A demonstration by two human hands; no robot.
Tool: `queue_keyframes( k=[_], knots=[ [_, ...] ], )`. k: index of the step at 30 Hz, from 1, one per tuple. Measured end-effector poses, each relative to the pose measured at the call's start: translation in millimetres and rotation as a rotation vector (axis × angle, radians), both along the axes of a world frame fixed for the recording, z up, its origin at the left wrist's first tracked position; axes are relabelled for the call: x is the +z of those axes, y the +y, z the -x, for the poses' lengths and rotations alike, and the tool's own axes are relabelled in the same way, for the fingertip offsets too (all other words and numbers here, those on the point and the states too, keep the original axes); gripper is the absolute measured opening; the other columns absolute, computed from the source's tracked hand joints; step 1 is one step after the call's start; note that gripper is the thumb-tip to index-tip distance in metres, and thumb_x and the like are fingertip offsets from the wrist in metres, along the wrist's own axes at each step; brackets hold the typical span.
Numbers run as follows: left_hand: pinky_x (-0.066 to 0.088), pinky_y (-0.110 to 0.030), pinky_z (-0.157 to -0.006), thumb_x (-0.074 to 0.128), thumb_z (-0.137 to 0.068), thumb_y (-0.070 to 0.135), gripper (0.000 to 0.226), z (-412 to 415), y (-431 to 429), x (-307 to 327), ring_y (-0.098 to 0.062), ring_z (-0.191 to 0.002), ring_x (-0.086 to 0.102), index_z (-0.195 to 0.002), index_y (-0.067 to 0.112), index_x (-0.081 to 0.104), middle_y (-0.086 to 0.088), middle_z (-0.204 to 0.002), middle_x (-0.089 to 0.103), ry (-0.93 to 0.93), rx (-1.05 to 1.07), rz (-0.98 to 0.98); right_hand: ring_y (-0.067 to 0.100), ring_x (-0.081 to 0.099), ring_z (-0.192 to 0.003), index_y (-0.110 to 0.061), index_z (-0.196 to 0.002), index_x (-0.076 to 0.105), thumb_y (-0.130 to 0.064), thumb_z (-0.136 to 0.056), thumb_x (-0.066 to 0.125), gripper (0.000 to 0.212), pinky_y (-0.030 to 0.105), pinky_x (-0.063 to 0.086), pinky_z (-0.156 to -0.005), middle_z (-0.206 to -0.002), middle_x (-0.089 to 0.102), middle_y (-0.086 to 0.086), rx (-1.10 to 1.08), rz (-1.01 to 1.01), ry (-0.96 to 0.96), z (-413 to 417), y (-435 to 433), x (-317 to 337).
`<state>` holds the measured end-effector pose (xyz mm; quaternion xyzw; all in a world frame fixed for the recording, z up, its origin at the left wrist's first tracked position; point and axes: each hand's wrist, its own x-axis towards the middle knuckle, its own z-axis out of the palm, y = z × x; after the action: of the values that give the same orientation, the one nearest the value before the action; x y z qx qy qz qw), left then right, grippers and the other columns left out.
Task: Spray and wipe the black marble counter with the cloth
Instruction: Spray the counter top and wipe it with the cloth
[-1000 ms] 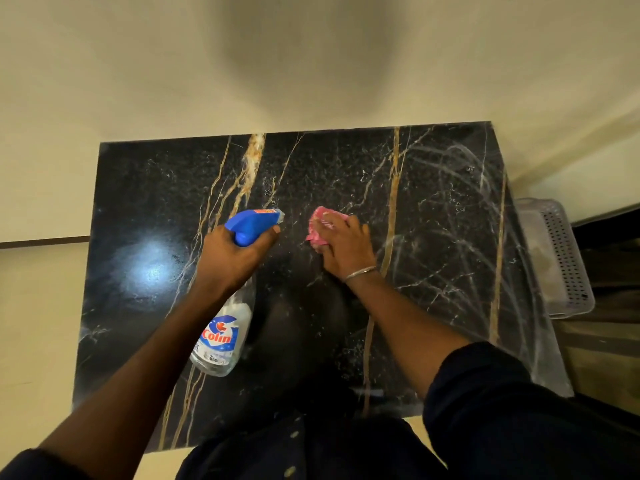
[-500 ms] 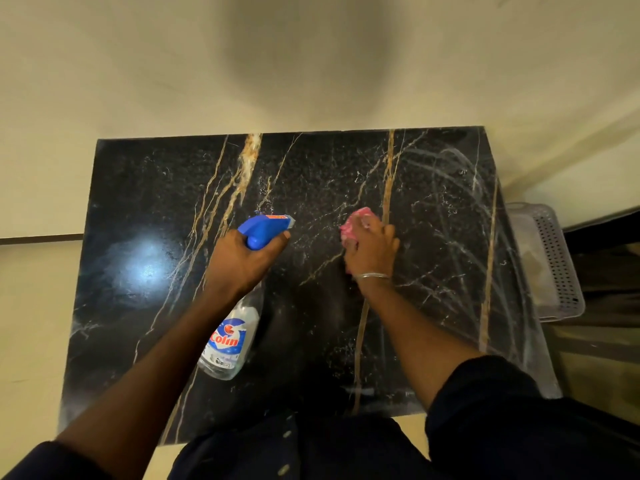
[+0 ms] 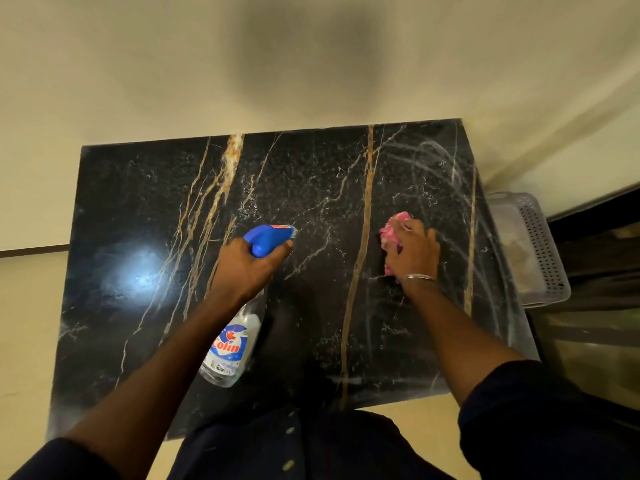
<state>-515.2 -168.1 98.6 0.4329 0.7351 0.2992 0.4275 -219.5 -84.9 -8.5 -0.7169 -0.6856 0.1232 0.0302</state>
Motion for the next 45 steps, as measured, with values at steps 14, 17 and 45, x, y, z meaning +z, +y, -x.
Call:
queue_keyframes(
  k=[14, 17, 45],
  knots=[
    [0.060, -0.051, -0.067, 0.071, -0.087, 0.044, 0.027, -2, -22, 0, -0.030, -0.067, 0.069, -0.095, 0.018, 0.067, -0.012, -0.076, 0.071, 0.040, 0.036, 0.016, 0.029, 0.051, -0.108, -0.025, -0.139, 0.052, -0.047, -0.084, 0.062, 0.060, 0.041, 0.046, -0.084, -0.141, 0.050, 0.004, 0.492, -0.038, -0.018, 112, -70, -6],
    [0.062, -0.049, -0.072, 0.070, -0.086, 0.046, 0.031, -4, -24, 0, -0.026, -0.072, 0.070, -0.101, 0.019, 0.066, -0.010, -0.083, 0.073, 0.026, 0.030, 0.052, 0.026, 0.048, -0.105, -0.029, -0.141, 0.049, -0.045, -0.088, 0.056, 0.056, 0.036, 0.040, -0.080, -0.141, 0.050, 0.001, 0.372, -0.028, -0.006, 65, -60, -6],
    [0.056, -0.036, -0.060, 0.074, -0.083, 0.046, 0.035, -7, -63, -5, -0.014, -0.055, 0.061, -0.096, 0.014, 0.069, -0.005, -0.070, 0.069, -0.012, 0.118, -0.013, 0.034, 0.045, -0.111, -0.020, -0.142, 0.048, -0.043, -0.093, 0.053, 0.054, 0.044, 0.045, -0.087, -0.142, 0.044, 0.010, -0.026, -0.007, -0.113, 5, -93, -3]
  ],
)
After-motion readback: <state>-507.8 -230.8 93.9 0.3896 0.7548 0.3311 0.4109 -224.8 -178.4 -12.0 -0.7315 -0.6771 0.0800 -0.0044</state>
